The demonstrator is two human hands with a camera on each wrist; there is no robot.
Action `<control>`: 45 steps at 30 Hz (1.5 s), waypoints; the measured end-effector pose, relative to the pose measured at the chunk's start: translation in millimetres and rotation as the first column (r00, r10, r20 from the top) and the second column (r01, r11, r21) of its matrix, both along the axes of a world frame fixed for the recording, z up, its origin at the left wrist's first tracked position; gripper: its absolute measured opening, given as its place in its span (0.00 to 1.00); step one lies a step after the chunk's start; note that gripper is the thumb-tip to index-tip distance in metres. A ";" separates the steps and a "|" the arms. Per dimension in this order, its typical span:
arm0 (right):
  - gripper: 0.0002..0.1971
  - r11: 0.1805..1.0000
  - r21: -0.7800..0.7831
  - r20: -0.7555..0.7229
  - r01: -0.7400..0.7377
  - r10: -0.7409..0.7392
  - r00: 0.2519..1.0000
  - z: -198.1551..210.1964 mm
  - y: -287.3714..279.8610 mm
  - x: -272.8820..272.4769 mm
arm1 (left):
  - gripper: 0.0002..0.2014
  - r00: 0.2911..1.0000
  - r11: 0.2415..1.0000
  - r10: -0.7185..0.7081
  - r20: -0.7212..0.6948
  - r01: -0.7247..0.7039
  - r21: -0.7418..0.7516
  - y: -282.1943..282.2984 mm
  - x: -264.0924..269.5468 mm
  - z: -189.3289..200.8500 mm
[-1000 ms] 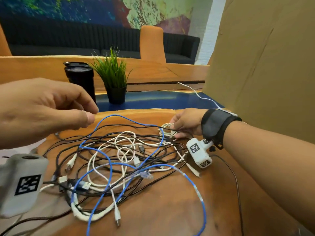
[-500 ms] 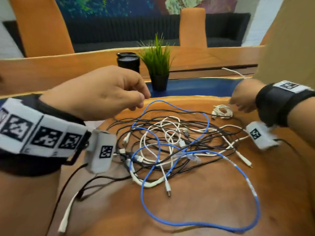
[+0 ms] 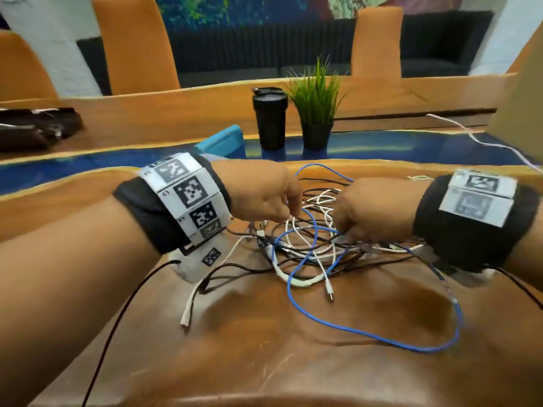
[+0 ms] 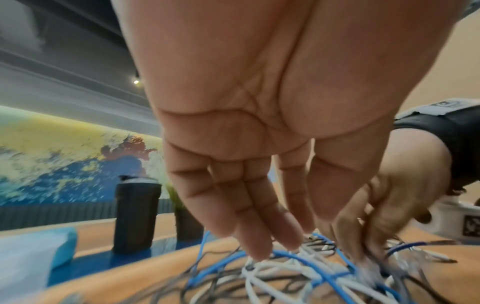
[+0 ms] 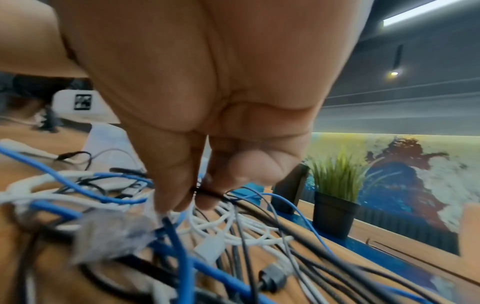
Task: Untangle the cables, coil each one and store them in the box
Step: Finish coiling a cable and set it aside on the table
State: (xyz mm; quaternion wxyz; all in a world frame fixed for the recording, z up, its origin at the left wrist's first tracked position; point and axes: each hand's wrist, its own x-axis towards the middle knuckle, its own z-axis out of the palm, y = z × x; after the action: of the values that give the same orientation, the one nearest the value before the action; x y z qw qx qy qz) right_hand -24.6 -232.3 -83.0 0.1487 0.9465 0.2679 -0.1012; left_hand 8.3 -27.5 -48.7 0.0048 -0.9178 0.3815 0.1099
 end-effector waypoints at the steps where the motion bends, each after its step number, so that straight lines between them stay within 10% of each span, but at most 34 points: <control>1: 0.05 0.998 0.064 0.025 0.025 -0.027 0.999 5.4 -2.3 0.4 | 0.11 0.999 1.000 0.012 -0.046 -0.013 -0.019 4.4 0.1 -3.7; 5: 0.03 0.866 0.491 0.133 0.098 -0.185 0.974 51.8 -15.7 -1.7 | 0.12 0.995 0.989 0.024 -0.095 -0.037 -0.143 22.3 5.0 -12.3; 8: 0.02 0.576 0.817 0.180 0.009 -0.270 0.946 84.7 -18.9 -0.9 | 0.07 0.993 0.920 0.085 -0.087 -0.111 -0.375 31.8 13.5 -0.4; 13: 0.06 0.144 0.988 0.119 -0.053 -0.505 0.855 121.0 -51.7 26.4 | 0.10 0.914 0.480 0.018 -0.405 -0.363 -0.798 53.8 33.5 31.9; 19: 0.11 -0.243 0.968 -0.175 0.058 -0.491 0.853 127.6 -92.3 53.8 | 0.11 0.732 0.134 -0.219 -0.645 -0.632 -0.763 60.1 42.6 45.8; 23: 0.24 -0.286 0.949 -0.252 0.135 -0.425 0.870 111.8 -93.2 58.4 | 0.16 0.557 0.072 -0.382 -0.737 -0.778 -0.624 51.0 39.3 46.1; 27: 0.15 -0.288 0.942 -0.292 0.169 -0.462 0.838 99.2 -92.2 64.3 | 0.22 0.455 0.116 -0.504 -0.734 -0.806 -0.580 46.9 36.4 47.2; 45: 0.09 -0.285 0.954 -0.195 0.092 -0.357 0.913 143.1 -61.8 32.3 | 0.14 0.671 0.122 -0.445 -0.593 -0.611 -0.782 33.2 10.8 56.0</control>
State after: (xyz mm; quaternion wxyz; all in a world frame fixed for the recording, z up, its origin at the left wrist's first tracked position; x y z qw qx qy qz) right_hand 7.7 -294.1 60.1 -0.6454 0.7355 0.0449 0.2009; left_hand 19.0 5.7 7.3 -0.7622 -0.5649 0.2556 0.1859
